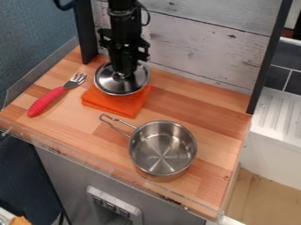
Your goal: Put the silver lid on top of the orange cloth
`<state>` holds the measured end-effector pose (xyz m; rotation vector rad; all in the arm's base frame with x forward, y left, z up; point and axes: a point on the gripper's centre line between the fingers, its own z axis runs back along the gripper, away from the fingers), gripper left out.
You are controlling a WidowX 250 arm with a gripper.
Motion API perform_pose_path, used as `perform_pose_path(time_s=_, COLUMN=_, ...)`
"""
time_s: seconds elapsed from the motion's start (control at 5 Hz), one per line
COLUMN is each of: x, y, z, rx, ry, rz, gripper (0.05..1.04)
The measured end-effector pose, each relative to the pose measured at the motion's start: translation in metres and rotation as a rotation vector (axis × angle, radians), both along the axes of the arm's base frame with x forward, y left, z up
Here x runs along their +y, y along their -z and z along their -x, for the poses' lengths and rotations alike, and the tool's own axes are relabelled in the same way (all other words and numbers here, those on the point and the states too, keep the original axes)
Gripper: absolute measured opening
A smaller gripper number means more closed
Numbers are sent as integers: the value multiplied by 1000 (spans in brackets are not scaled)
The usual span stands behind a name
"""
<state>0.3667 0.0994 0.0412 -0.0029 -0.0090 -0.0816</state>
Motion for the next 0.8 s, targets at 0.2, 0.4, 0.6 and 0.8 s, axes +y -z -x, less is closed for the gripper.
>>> perform_pose_path(time_s=0.2, x=7, y=9, z=3, rx=19, ry=-8, rz=-16, gripper=282)
perform_pose_path(time_s=0.4, x=12, y=22, z=17, rx=57, ry=-9, rz=-53, gripper=282)
perform_pose_path(time_s=0.6, x=21, y=26, z=22, rx=62, ry=-42, rz=-81, gripper=344)
perform_pose_path(time_s=0.8, x=27, y=36, z=18, rx=79, ry=-75, rz=-57, gripper=646)
